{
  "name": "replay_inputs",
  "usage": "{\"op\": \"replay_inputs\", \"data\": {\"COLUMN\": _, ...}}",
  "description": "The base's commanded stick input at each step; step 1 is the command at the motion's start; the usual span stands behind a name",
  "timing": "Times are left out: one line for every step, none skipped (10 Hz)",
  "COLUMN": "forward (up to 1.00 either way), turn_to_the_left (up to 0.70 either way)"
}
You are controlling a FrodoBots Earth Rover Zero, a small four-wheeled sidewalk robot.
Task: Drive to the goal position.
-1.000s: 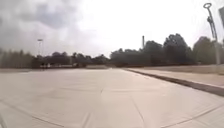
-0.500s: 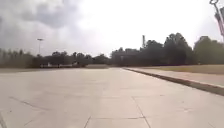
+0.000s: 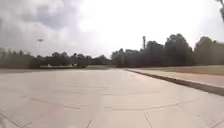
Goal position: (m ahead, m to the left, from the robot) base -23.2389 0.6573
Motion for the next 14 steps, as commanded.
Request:
{"op": "replay_inputs", "data": {"forward": 1.0, "turn_to_the_left": 0.0}}
{"op": "replay_inputs", "data": {"forward": 1.0, "turn_to_the_left": 0.0}}
{"op": "replay_inputs", "data": {"forward": 1.0, "turn_to_the_left": -0.17}}
{"op": "replay_inputs", "data": {"forward": 1.0, "turn_to_the_left": -0.31}}
{"op": "replay_inputs", "data": {"forward": 1.0, "turn_to_the_left": -0.09}}
{"op": "replay_inputs", "data": {"forward": 1.0, "turn_to_the_left": -0.02}}
{"op": "replay_inputs", "data": {"forward": 1.0, "turn_to_the_left": 0.0}}
{"op": "replay_inputs", "data": {"forward": 1.0, "turn_to_the_left": 0.0}}
{"op": "replay_inputs", "data": {"forward": 1.0, "turn_to_the_left": 0.0}}
{"op": "replay_inputs", "data": {"forward": 1.0, "turn_to_the_left": 0.0}}
{"op": "replay_inputs", "data": {"forward": 1.0, "turn_to_the_left": 0.0}}
{"op": "replay_inputs", "data": {"forward": 1.0, "turn_to_the_left": 0.0}}
{"op": "replay_inputs", "data": {"forward": 1.0, "turn_to_the_left": 0.0}}
{"op": "replay_inputs", "data": {"forward": 1.0, "turn_to_the_left": 0.0}}
